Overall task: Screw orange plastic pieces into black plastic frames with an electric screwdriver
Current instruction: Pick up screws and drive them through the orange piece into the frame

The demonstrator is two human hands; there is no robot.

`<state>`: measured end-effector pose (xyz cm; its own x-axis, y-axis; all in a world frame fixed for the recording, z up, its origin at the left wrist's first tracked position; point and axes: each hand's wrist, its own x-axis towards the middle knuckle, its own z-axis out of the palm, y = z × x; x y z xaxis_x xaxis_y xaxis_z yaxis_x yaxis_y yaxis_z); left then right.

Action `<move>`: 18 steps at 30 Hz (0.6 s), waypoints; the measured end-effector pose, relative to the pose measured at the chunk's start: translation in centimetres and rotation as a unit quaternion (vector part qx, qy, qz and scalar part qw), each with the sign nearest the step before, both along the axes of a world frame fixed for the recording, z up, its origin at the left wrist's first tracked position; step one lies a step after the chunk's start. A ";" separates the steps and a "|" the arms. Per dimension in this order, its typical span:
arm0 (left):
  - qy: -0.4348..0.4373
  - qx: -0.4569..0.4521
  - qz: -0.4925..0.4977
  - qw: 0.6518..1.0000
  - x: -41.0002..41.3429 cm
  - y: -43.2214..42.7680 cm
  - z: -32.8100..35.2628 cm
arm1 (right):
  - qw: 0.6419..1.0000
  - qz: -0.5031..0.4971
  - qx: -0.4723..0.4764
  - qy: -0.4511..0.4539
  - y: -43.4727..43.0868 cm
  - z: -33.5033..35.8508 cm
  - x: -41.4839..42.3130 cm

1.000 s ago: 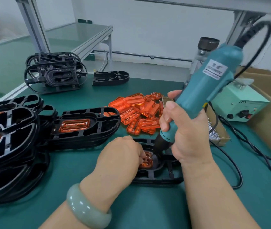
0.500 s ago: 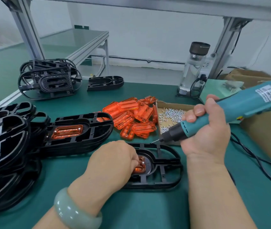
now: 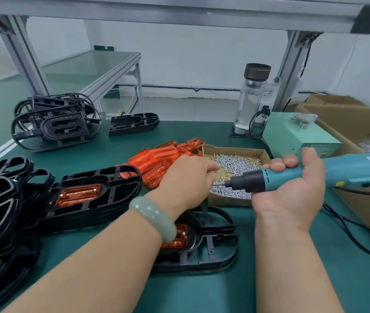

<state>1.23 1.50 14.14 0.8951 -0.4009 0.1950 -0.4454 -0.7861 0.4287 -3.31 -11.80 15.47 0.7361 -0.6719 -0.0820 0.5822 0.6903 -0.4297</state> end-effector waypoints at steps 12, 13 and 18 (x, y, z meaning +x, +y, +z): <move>0.078 0.243 -0.069 0.964 3.5 -3.6 0.4 | 0.997 0.056 -0.038 0.045 0.0 0.0 -0.6; 0.070 0.248 -0.067 0.964 3.6 -3.8 0.5 | 0.995 0.071 -0.038 0.052 -0.1 -0.3 -0.6; 0.046 0.162 -0.085 0.982 3.8 -3.2 0.0 | 0.993 0.079 -0.048 0.069 0.0 -0.2 -0.7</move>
